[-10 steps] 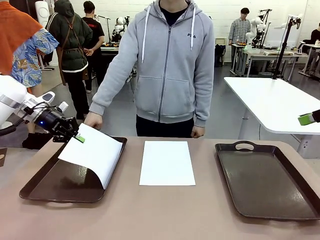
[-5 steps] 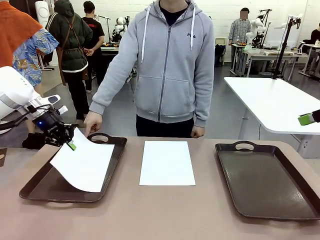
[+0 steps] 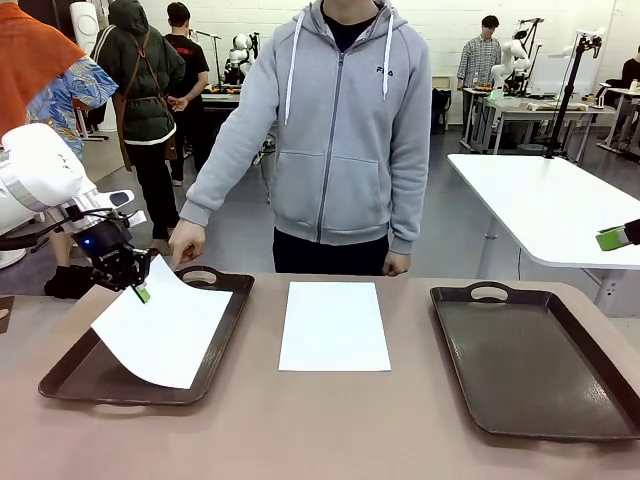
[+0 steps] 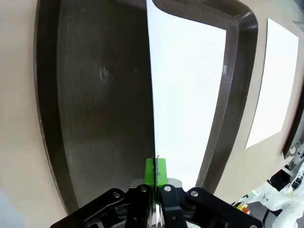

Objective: Sort the A4 documents.
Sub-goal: Place the A4 Paper in the designated Handle tray.

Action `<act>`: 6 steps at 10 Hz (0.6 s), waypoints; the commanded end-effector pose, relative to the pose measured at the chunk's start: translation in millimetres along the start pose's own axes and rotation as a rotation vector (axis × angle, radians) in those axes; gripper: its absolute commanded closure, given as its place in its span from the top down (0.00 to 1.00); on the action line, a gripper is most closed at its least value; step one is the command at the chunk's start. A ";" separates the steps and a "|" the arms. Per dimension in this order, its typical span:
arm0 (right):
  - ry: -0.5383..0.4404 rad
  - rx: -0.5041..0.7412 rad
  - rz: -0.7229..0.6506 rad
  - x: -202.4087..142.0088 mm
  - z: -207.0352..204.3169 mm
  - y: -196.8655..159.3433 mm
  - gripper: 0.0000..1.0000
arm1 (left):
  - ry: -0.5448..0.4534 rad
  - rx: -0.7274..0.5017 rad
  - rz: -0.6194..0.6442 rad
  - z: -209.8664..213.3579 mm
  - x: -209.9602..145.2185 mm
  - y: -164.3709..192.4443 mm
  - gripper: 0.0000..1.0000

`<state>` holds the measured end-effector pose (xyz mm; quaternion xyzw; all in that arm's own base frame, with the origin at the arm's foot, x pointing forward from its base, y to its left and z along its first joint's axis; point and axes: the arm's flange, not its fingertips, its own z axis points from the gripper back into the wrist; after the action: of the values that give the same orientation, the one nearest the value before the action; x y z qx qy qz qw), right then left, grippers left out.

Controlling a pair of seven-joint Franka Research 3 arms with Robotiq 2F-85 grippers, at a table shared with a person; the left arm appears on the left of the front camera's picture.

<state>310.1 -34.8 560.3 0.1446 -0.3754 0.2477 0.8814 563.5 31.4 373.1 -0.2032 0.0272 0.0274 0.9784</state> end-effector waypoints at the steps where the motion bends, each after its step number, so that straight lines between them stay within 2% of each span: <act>1: -0.002 0.014 0.000 -0.5 -1.8 -0.2 1.00 | 0.019 0.023 -0.027 -6.7 14.4 -4.9 0.01; 6: -0.002 0.014 0.000 -0.5 -1.8 -0.2 1.00 | 0.002 -0.003 -0.002 -25.0 12.2 2.4 0.01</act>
<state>310.1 -34.8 560.3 0.1446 -0.3754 0.2477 0.8814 574.9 23.8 351.3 -0.2035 0.0380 0.0227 0.9781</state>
